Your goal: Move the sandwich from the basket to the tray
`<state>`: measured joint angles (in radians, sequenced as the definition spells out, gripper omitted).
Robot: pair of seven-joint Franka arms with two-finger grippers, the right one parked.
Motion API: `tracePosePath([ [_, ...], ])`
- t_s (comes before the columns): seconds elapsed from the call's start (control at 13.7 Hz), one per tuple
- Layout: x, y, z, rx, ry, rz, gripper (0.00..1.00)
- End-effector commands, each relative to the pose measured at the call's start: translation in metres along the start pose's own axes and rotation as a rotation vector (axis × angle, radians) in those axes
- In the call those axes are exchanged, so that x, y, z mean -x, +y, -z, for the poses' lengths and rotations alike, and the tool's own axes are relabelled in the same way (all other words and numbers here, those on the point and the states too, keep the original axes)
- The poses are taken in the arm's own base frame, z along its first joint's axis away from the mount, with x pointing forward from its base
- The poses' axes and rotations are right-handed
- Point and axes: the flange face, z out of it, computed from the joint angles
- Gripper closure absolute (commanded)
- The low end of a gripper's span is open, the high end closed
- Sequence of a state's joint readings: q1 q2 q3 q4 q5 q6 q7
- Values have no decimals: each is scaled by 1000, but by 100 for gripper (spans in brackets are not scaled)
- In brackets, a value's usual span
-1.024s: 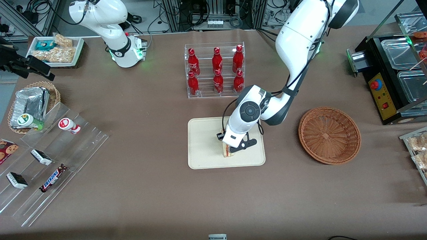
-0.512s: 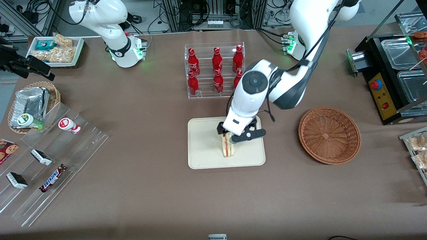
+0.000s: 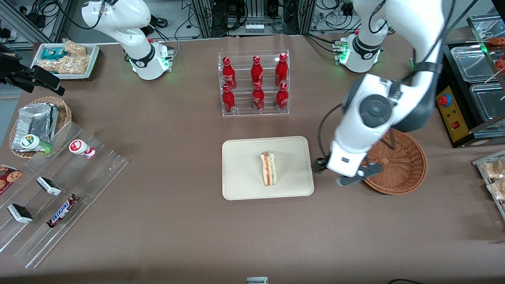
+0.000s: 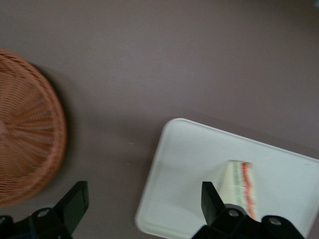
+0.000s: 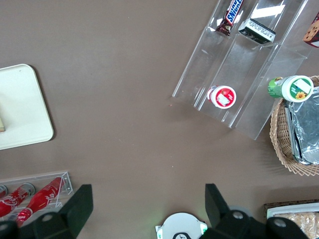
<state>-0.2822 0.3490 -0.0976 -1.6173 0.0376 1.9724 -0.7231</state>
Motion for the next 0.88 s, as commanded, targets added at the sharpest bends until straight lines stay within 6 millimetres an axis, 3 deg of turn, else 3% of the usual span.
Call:
tracePosePath([
  [0.0, -6, -62, 30, -38, -49, -63, 0],
  [0.37, -28, -161, 80, -44, -111, -168, 0],
  [0.8, -13, -206, 146, -9, -85, -343, 0],
])
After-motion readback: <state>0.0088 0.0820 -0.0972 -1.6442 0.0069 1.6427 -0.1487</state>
